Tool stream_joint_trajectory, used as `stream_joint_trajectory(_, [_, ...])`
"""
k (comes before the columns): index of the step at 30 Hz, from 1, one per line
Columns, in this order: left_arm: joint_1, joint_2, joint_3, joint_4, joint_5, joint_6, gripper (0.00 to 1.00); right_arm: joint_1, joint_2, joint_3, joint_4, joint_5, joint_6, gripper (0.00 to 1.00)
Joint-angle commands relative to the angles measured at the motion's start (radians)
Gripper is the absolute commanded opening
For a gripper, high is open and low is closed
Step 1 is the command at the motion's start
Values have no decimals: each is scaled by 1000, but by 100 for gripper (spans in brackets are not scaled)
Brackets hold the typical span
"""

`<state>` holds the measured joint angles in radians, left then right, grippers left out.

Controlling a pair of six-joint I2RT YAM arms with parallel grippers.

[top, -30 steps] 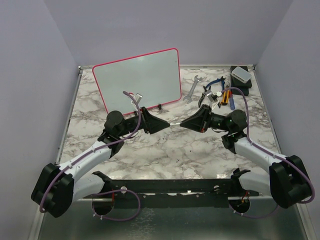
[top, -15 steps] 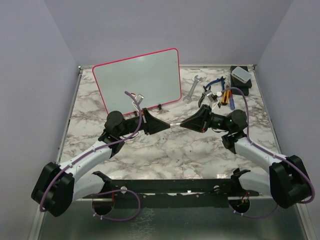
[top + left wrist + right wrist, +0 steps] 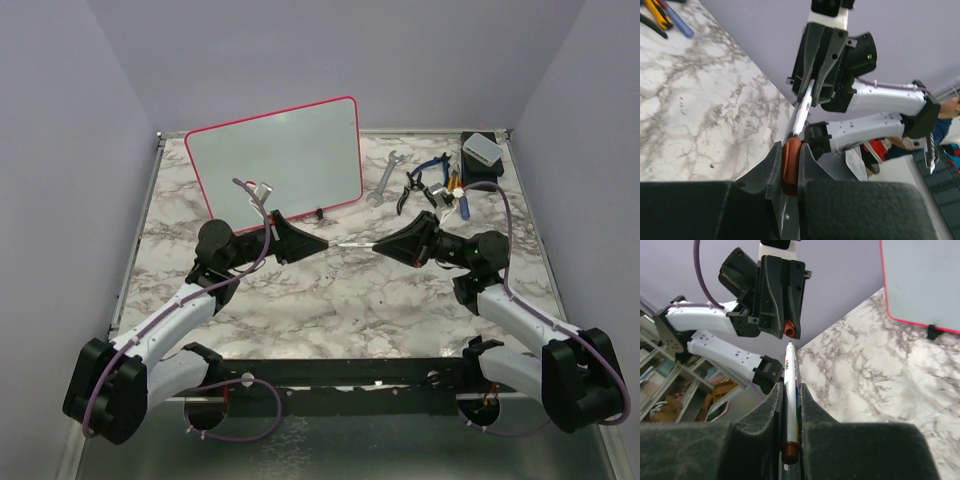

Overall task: Write a sentence on the whiteboard
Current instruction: Open the whiteboard marker at the center of the board, then place the pen cap at the center of the board.

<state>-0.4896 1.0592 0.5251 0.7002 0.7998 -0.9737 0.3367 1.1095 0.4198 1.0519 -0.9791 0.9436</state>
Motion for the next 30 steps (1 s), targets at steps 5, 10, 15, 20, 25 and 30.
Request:
stream_joint_trajectory(5, [83, -61, 10, 12, 70, -17, 0, -90, -61, -24, 71, -78, 49, 1])
stream_joint_trajectory(10, [140, -92, 22, -128, 87, 103, 0, -141, -137, -13, -119, -56, -46, 1])
stream_joint_trajectory(15, [109, -108, 143, -756, -303, 532, 0, -143, -313, 75, -646, 215, -360, 1])
stream_joint_trajectory(20, [-113, -35, 108, -801, -618, 538, 0, -143, -391, 85, -789, 387, -478, 1])
stream_joint_trajectory(25, [-320, 101, 109, -771, -790, 494, 0, -141, -368, 34, -697, 365, -413, 1])
stream_joint_trajectory(30, [-370, 220, 84, -647, -761, 460, 0, -138, -346, -20, -615, 341, -374, 1])
